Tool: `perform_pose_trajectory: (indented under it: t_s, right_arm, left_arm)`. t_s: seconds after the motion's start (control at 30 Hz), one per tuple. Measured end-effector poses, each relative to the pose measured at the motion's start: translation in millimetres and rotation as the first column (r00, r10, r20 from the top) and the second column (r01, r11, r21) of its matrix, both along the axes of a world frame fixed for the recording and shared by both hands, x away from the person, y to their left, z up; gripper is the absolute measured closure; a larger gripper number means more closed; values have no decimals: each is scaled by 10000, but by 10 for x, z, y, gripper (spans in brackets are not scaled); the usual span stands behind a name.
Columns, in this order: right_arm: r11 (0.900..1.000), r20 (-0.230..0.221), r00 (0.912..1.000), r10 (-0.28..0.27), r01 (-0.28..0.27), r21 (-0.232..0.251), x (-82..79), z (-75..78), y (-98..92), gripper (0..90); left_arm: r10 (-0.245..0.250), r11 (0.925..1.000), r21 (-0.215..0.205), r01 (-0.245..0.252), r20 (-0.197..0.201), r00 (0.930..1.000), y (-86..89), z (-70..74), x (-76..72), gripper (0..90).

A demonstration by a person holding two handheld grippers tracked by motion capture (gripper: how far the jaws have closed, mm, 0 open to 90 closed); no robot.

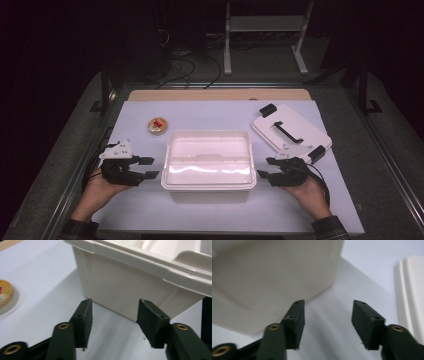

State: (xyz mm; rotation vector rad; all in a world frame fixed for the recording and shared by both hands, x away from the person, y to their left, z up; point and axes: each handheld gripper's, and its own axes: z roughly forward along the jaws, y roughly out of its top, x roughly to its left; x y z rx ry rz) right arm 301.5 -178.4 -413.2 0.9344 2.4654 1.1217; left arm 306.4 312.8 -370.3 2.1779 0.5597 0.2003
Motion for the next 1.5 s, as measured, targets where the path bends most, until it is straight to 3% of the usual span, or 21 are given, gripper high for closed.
perform_pose_trajectory:
  t_s: [0.13, 0.3, 0.53, 0.77, 1.13, 1.23, 1.4, 1.5]
  right_arm:
    - [9992, -275, 9989, -383, 378, -159, -26, -85, -69, 320]
    - [9951, -534, 9946, -890, 864, -476, -77, -255, -141, 183]
    - [9913, -705, 9910, -1142, 1090, -735, -126, -381, -189, 171]
    - [9931, -389, 9928, -1132, 1120, -336, -163, -444, -226, 150]
    - [9932, -386, 9927, -1140, 1129, -299, -163, -450, -228, 149]
    - [9931, -390, 9926, -1148, 1137, -279, -164, -450, -227, 149]
    - [9930, -409, 9924, -1158, 1148, -264, -165, -449, -227, 149]
    - [9930, -404, 9924, -1164, 1154, -269, -166, -450, -228, 149]
  left_arm:
    - [-67, 9999, 126, 67, -27, 10000, 22, 69, 23, 353]
    - [-254, 9994, 247, 250, 151, 9996, -3, 288, 64, 281]
    - [-693, 9966, 460, 677, 333, 9970, -143, 491, 167, 271]
    - [-1313, 9901, 558, 1291, 370, 9907, -397, 646, 292, 271]
    - [-2359, 9677, 997, 2317, 331, 9712, -889, 813, 406, 270]
    - [-2614, 9592, 1190, 2565, 278, 9648, -1041, 834, 448, 269]
    - [-3178, 9372, 1557, 3120, 129, 9481, -1307, 810, 484, 302]
    - [-3261, 9326, 1634, 3218, -6, 9453, -1398, 768, 492, 328]
